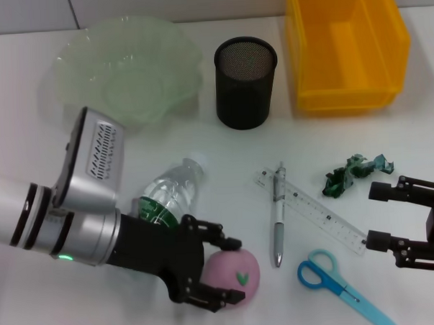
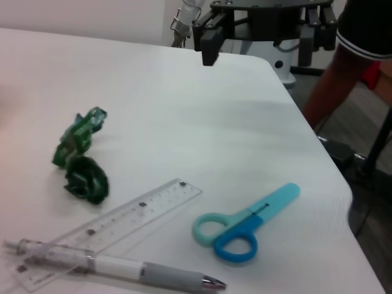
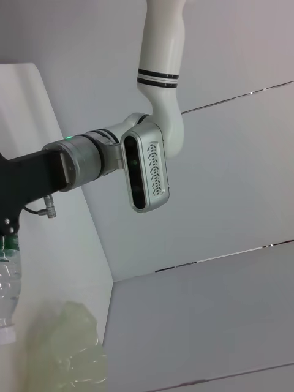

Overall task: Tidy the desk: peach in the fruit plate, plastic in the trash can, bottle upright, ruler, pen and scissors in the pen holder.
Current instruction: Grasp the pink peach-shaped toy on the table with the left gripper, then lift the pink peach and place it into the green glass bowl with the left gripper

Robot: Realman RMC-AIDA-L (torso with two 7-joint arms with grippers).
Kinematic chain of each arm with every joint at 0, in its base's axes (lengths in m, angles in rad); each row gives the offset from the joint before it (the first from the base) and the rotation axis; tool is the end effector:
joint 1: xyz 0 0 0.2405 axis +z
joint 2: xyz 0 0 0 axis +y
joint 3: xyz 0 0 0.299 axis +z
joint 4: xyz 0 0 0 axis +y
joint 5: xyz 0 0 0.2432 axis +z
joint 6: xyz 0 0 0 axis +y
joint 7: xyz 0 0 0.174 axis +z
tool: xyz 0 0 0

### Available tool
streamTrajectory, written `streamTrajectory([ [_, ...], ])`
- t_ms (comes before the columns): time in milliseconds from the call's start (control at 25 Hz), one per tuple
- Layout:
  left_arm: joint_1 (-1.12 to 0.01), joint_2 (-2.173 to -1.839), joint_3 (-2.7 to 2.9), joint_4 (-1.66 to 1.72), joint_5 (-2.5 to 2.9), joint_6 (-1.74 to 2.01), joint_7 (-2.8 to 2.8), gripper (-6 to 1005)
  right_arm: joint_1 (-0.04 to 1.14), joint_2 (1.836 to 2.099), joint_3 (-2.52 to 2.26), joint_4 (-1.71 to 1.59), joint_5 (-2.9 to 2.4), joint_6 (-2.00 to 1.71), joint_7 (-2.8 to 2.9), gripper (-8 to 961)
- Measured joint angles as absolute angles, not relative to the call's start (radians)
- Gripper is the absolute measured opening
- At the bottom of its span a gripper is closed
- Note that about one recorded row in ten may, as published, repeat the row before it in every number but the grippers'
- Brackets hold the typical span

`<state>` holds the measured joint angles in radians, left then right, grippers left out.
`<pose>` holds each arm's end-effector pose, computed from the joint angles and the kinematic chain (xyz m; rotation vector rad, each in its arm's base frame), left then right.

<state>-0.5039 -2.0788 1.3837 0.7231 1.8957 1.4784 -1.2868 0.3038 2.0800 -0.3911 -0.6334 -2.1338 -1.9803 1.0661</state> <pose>-0.2706 0.3300 -0.1371 3.0113 0.1081 0.2927 0.3575 0.2565 -0.0154 -2.7025 0.4951 0.9806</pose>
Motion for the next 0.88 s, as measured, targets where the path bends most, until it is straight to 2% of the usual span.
streamTrajectory([
  [200,-0.512,-2.075,1.443,0.743,1.897,1.485,-1.299,776,0.303,2.080,-0.391,-0.633,-2.135,-1.979,1.069,735],
  [400,-0.495,-2.077,1.455,0.787,1.895,1.470,-1.298,554,0.304,2.080,-0.391,-0.629,-2.137,-1.974,1.069,735],
  [840,-0.473,-2.076,1.452,0.836,1.890,1.460,-1.296,167,0.302,2.079,-0.391,-0.623,-2.138,-1.974,1.070,733],
  [880,-0.468,-2.076,1.449,0.848,1.888,1.469,-1.296,157,0.302,2.079,-0.391,-0.623,-2.138,-1.974,1.070,733],
])
